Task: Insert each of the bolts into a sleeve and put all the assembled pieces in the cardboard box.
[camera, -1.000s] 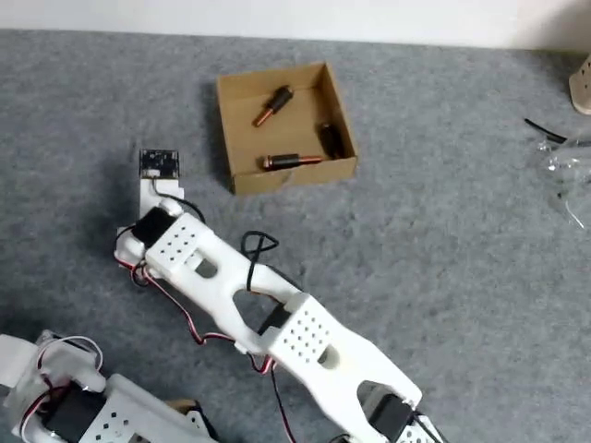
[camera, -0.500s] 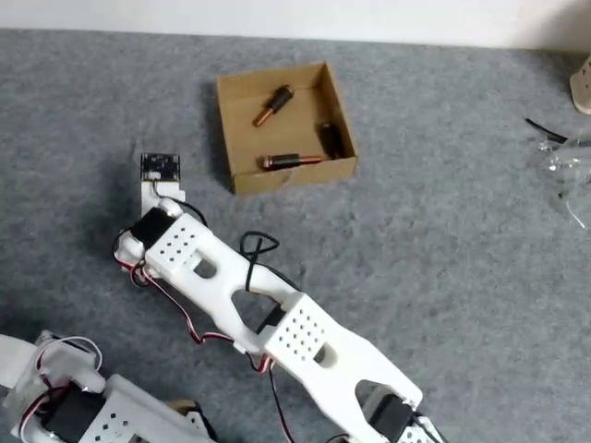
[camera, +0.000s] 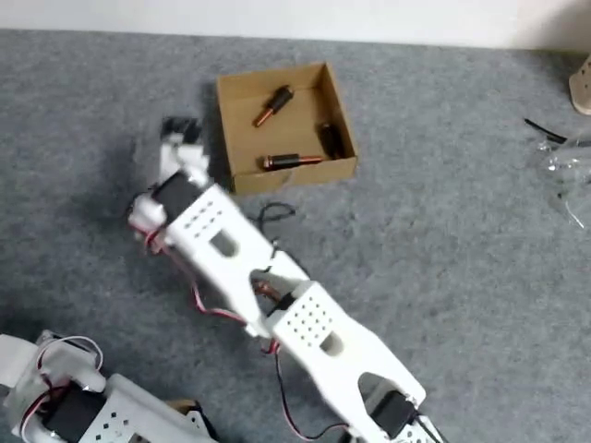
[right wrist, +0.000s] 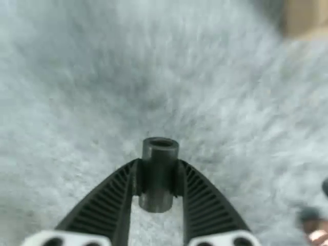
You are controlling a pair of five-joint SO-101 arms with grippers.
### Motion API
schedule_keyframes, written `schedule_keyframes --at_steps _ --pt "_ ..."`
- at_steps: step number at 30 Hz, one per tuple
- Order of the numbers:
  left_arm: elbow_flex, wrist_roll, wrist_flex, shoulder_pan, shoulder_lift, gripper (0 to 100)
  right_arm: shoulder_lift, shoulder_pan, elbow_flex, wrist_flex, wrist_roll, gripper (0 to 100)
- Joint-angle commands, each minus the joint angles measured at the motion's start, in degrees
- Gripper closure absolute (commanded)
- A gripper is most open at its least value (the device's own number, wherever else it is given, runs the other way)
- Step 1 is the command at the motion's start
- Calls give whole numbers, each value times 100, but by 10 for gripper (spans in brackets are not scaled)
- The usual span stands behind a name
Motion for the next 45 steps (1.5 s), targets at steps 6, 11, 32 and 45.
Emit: schedule_keyframes --at_steps 6,11,32,45 --pt "-40 9 9 -48 -40 860 -611 673 -1288 189 897 995" --pt "-40 9 9 -48 -40 860 -1411 1042 -1244 189 1371 995" --pt "-31 9 9 -4 -40 860 -7116 2273 3143 171 2549 995" --pt "-31 18 9 -4 -40 860 -10079 2290 6158 66 3051 995"
